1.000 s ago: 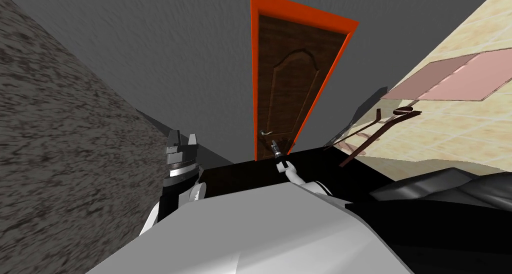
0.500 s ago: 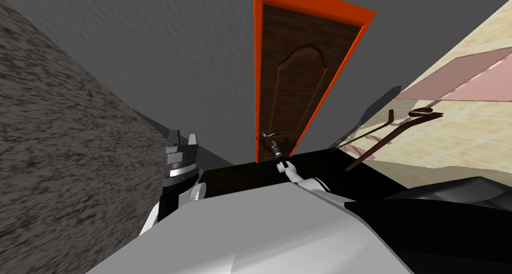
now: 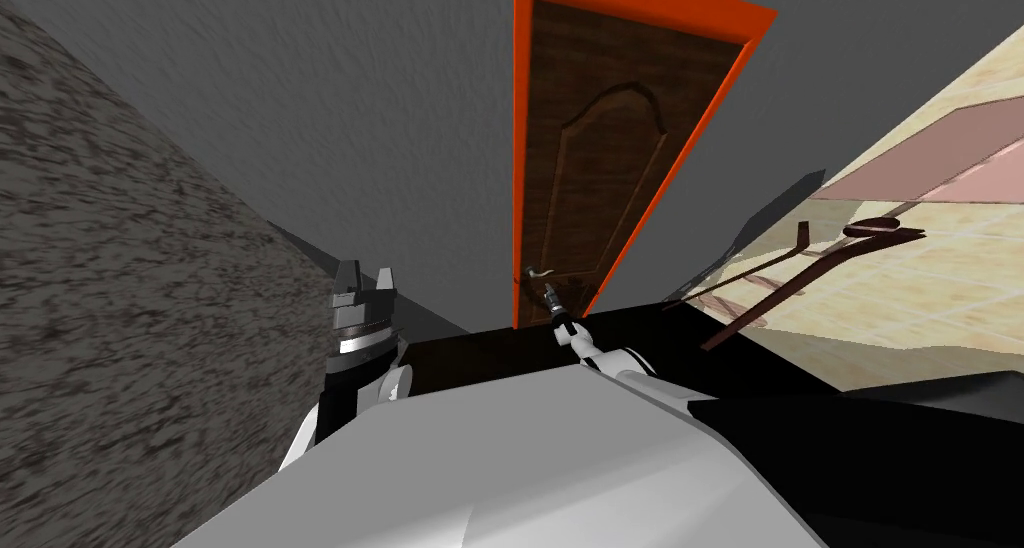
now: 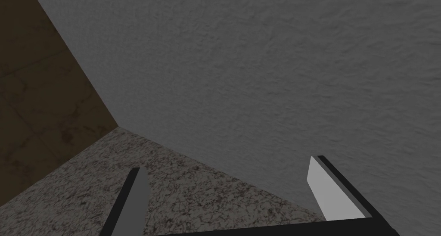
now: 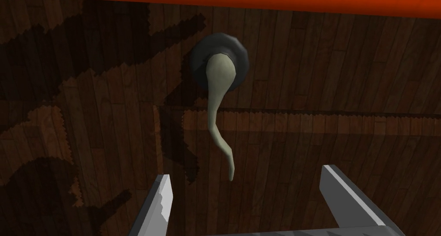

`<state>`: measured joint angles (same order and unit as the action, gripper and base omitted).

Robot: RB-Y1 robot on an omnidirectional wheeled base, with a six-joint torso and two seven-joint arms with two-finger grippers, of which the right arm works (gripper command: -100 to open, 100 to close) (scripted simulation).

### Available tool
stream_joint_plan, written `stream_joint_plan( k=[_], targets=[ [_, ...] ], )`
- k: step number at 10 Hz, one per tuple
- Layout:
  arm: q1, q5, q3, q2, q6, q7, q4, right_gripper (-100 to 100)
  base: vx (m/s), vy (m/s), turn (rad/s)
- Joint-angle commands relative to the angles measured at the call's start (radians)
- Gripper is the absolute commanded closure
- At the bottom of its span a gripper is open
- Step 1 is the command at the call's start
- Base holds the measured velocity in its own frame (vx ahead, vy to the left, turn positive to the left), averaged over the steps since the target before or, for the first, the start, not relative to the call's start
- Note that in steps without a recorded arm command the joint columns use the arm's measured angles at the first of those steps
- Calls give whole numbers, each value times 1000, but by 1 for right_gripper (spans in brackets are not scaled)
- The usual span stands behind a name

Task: Pull the door open

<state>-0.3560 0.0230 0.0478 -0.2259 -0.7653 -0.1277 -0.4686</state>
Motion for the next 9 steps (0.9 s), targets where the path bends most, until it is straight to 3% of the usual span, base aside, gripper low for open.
stream_joint_plan(
  k=[1, 2, 3, 6, 7, 8, 9],
  targets=[
    [0, 0, 0, 0, 0, 0, 0, -100, 58, 3, 12],
    [11, -4, 5, -18, -9, -14, 5, -100, 83, 34, 162],
    [11, -4, 5, -18, -9, -14, 0, -100, 100, 37, -4],
    [45, -17, 21, -70, -40, -51, 19, -100, 146, 64, 140],
    [45, -17, 21, -70, -40, -51, 19, -100, 126, 41, 42],
    [64, -25, 31, -101, -59, -73, 28, -100, 151, 18, 179],
    [56, -25, 31, -101, -59, -73, 57, -100, 145, 19, 102]
  ],
)
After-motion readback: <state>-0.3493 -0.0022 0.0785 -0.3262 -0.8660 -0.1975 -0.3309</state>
